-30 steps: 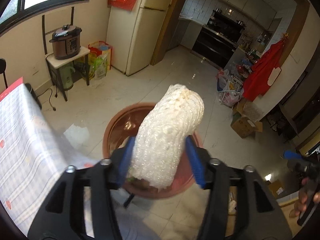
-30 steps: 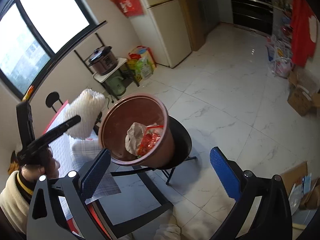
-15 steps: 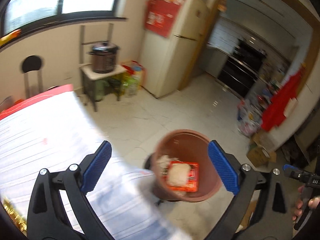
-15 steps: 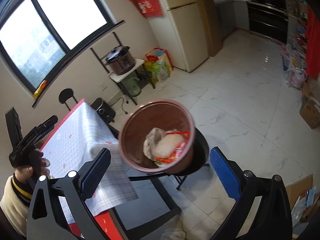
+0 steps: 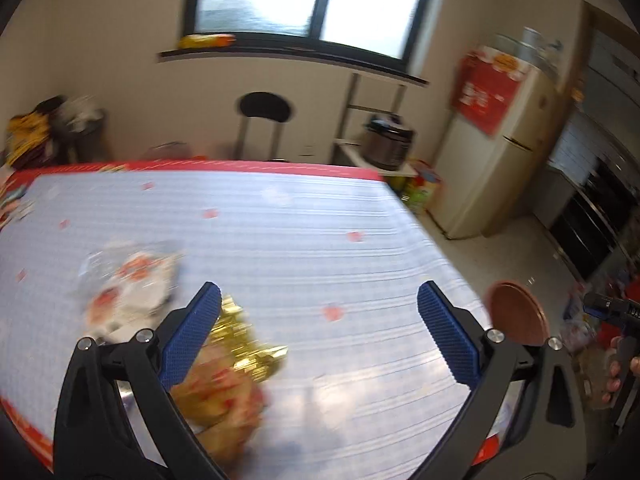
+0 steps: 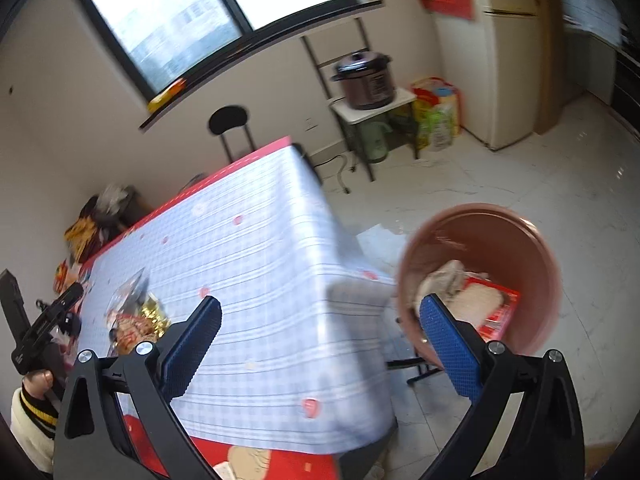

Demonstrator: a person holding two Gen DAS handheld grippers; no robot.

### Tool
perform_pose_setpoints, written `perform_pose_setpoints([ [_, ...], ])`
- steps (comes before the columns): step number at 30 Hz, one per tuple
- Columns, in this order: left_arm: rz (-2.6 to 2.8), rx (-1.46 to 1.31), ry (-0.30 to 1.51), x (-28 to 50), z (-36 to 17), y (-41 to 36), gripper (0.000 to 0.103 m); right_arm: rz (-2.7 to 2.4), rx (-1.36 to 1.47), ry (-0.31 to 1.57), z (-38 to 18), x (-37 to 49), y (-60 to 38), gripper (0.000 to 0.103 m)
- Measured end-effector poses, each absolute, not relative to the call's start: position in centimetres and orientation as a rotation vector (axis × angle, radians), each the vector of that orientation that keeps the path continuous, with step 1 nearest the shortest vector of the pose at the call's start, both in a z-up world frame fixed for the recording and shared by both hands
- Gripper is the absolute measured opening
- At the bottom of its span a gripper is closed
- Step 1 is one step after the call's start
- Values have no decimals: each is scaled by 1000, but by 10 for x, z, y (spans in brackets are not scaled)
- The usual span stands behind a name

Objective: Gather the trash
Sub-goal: 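Move both tools back toward the table, then grasp the brown paper bag with the right gripper and lift it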

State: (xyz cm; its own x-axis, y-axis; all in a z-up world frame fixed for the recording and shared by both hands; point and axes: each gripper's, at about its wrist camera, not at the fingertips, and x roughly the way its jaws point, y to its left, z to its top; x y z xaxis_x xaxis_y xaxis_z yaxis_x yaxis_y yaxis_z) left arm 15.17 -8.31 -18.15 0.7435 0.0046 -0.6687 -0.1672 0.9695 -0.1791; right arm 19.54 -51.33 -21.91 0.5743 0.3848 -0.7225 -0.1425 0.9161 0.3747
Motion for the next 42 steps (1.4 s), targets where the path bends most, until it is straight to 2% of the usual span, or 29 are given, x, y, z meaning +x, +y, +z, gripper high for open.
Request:
perform_pose_setpoints([
  [9, 292, -367, 730, 56, -195, 59, 97, 483, 174, 965, -218, 199, -362, 98],
  [20, 312, -409, 775, 3, -219, 157, 97, 637, -92, 1041, -246, 150, -169, 98],
  [28, 290, -421, 802, -13, -234, 209, 97, 620, -261, 1047, -271, 138, -86, 98],
  [32, 286, -430, 807, -19, -239, 229, 97, 612, -414, 992, -287, 133, -54, 98],
  [42, 292, -514, 815, -32, -267, 254, 97, 625, -651, 971, -322, 127, -18, 98],
])
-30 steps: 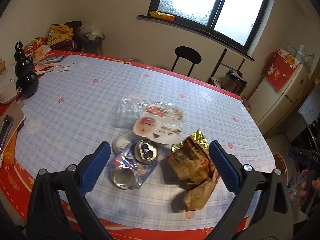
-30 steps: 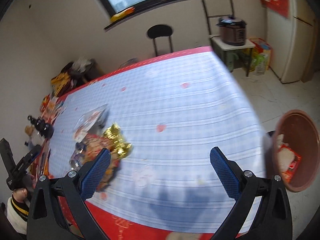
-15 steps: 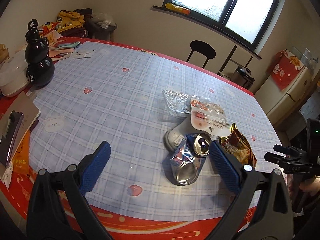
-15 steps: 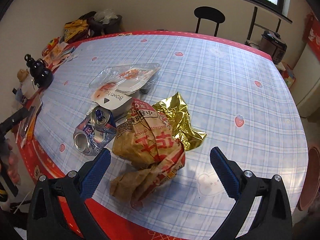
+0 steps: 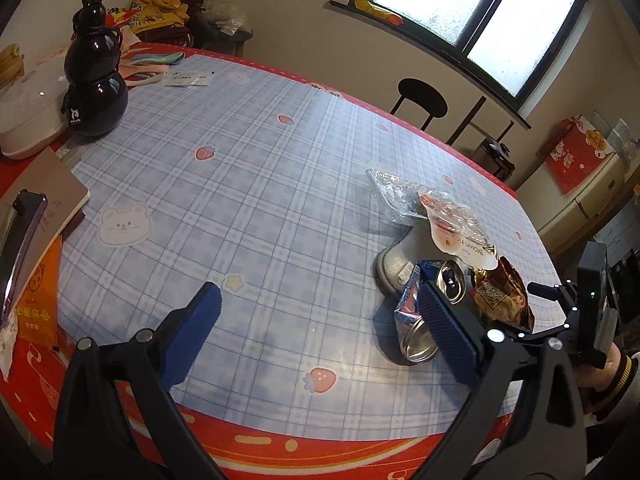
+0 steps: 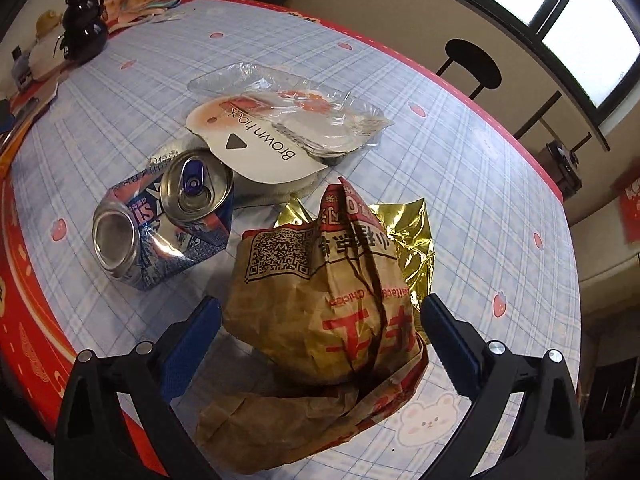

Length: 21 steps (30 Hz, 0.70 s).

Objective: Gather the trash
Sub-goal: 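Grasp the brown paper bag with the right gripper and lift it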

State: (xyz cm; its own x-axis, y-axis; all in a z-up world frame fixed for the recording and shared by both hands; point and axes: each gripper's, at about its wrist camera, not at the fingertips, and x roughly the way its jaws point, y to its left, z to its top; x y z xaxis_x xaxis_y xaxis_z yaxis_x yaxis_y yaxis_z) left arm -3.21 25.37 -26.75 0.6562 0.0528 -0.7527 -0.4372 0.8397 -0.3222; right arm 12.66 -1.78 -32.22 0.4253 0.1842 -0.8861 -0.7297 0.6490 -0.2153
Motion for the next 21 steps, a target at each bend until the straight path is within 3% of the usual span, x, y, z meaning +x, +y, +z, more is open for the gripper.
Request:
perform_pose_setpoints([
  [12, 298, -545, 833, -39, -284, 237, 97, 597, -713, 1014, -344, 137, -13, 98],
  [16, 304, -530, 840, -38, -282, 230, 97, 614, -572, 1041, -334, 146, -29, 87],
  [21, 299, -509, 852, -30, -281, 217, 97, 666, -465, 1041, -321, 145, -48, 82],
])
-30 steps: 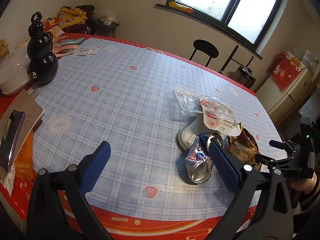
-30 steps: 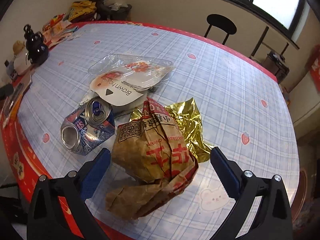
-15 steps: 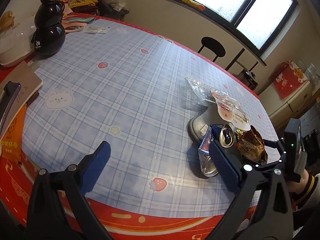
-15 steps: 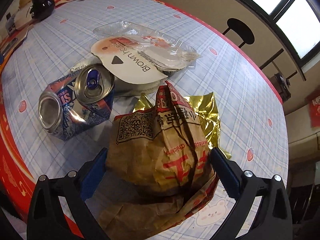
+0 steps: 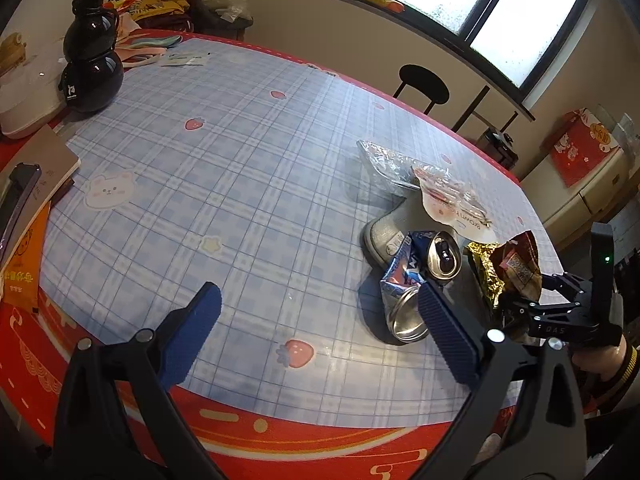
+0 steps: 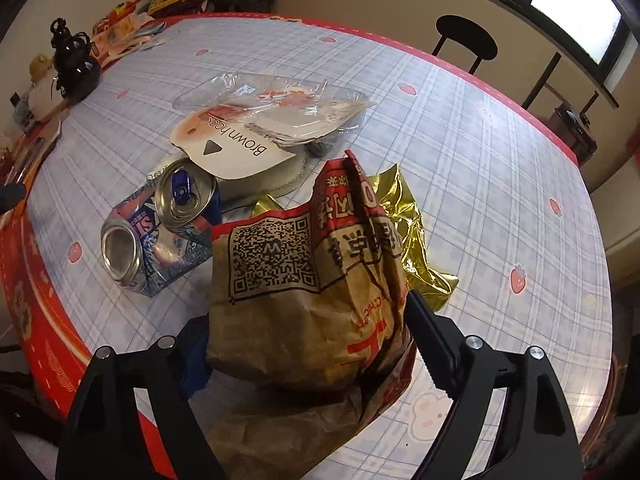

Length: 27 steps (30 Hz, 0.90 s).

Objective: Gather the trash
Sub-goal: 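Grasp the brown paper bag with the right gripper and lift it, then grasp the crushed blue-white can with the left gripper while the right gripper holds the paper bag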

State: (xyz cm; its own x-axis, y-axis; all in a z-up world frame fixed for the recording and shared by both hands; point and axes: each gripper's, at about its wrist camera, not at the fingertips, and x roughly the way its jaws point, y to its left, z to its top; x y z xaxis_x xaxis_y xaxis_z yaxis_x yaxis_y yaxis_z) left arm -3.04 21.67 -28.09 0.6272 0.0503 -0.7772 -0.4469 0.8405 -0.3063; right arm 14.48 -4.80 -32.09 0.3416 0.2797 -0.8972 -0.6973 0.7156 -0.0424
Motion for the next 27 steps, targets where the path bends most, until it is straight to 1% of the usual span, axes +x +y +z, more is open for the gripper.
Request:
perform_pose_setpoints([
  [11, 231, -467, 880, -4, -278, 177, 97, 679, -293, 1002, -291, 139, -100, 81],
  [15, 204, -450, 901, 7, -281, 162, 97, 644, -238, 1008, -290, 143, -122, 81],
  [27, 174, -367, 986, 31, -319, 136, 97, 570, -180, 1022, -291, 139, -164, 81],
])
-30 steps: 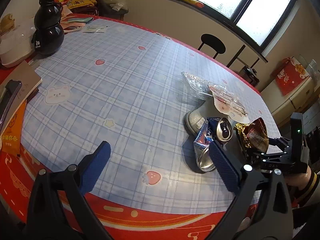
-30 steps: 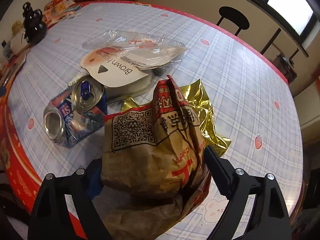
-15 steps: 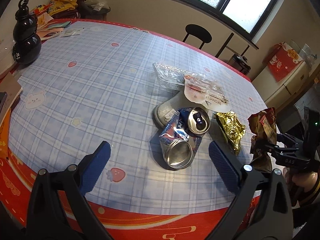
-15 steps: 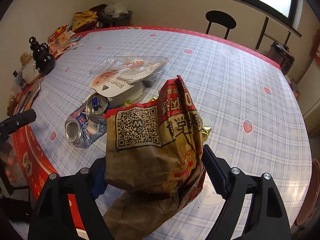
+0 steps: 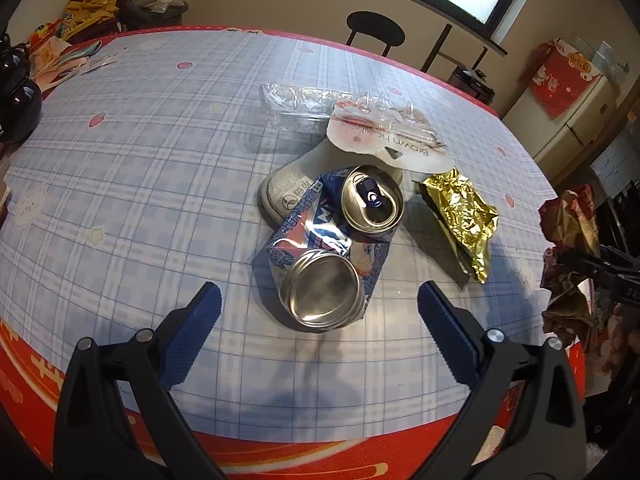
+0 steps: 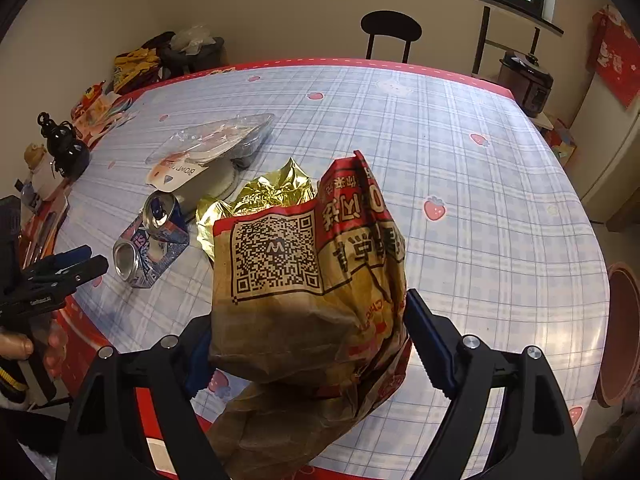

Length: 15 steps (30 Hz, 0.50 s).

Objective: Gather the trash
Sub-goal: 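Grasp the crushed blue-white can with the left gripper while the right gripper holds the paper bag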

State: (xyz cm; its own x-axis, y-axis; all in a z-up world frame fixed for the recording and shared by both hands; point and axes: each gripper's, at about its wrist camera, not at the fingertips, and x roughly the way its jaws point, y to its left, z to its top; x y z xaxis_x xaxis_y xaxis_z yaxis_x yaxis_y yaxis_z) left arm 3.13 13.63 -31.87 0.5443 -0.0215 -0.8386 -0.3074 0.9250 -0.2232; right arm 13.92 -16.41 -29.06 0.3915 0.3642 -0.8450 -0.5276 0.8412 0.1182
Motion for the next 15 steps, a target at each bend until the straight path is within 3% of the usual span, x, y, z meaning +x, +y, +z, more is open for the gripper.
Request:
perform_pose_setpoints([
  [15, 221, -267, 1060, 64, -357, 136, 96, 502, -161, 1024, -288, 134, -194, 81],
])
